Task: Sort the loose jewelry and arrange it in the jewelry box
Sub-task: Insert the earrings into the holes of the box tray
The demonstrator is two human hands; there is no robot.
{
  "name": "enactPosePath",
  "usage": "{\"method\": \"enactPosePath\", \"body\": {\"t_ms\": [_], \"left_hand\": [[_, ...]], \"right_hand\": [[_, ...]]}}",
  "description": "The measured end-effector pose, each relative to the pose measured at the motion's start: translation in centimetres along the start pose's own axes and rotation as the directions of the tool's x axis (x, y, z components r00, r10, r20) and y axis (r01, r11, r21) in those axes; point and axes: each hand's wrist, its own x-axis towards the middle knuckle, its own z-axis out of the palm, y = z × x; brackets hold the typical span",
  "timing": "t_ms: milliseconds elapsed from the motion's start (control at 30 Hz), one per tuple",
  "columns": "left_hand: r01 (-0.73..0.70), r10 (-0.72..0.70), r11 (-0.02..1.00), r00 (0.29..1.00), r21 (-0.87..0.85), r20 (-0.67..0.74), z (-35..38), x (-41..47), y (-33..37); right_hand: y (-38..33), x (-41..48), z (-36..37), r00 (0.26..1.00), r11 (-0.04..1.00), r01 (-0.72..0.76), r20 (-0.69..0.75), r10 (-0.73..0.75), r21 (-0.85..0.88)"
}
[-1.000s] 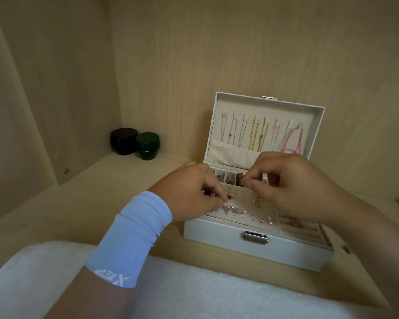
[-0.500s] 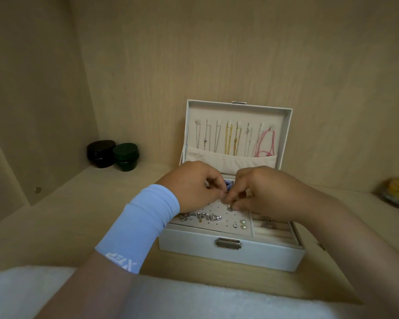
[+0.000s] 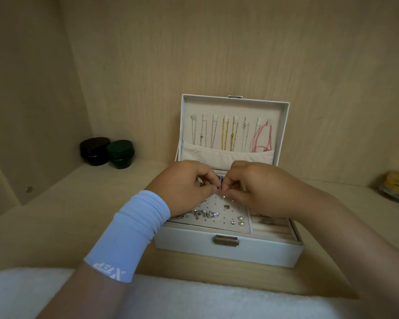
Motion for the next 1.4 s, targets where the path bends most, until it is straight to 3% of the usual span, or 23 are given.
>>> {"method": "enactPosePath", "body": {"t_ms": [133, 333, 533, 767, 1067, 1133, 1267, 1400], "left_hand": [[0.033, -0.037, 0.995, 0.999, -0.090, -0.040, 0.0, -0.2, 0.0], [0.119, -0.171, 0.873, 0.983, -0.473, -0.067, -0.3, -0.2, 0.9], [0.181, -0.205, 0.799, 0.978, -0.573, 0.023, -0.9, -0.5, 0.8], [0.182, -0.192, 0.855, 0.981, -0.486, 0.028, 0.0, 0.0, 0.7], [0.186, -0.241, 0.838, 0.970, -0.512, -0.043, 0.1, 0.2, 0.9], [0.191, -0.243, 0.845, 0.969, -0.500, -0.042, 0.2, 0.3, 0.7], [0.120, -0.152, 0.932, 0.986, -0.341, -0.069, 0.1, 0.4, 0.1], [0.074, -0.085, 0.982, 0.995, -0.173, -0.053, -0.1, 0.2, -0.1]], "right_hand": [[0.2, 0.1, -0.1, 0.995, 0.968, -0.044, -0.078, 0.065, 0.245], [-0.8, 0.7, 0.1, 0.961, 0.770, -0.051, -0.178, 0.211, 0.636], [-1.1, 0.7, -0.1, 0.966, 0.686, -0.069, -0.124, 0.228, 0.724], [-0.5, 0.3, -0.9, 0.975, 0.753, -0.155, -0.026, 0.223, 0.640], [-0.7, -0.1, -1.4, 0.966, 0.545, -0.196, 0.066, 0.248, 0.815], [-0.3, 0.0, -1.2, 0.968, 0.572, -0.185, 0.047, 0.247, 0.799], [0.4, 0.0, -1.6, 0.979, 0.792, -0.132, -0.045, 0.198, 0.596], [-0.1, -0.5, -1.7, 0.986, 0.917, -0.168, 0.081, 0.149, 0.362]]}}
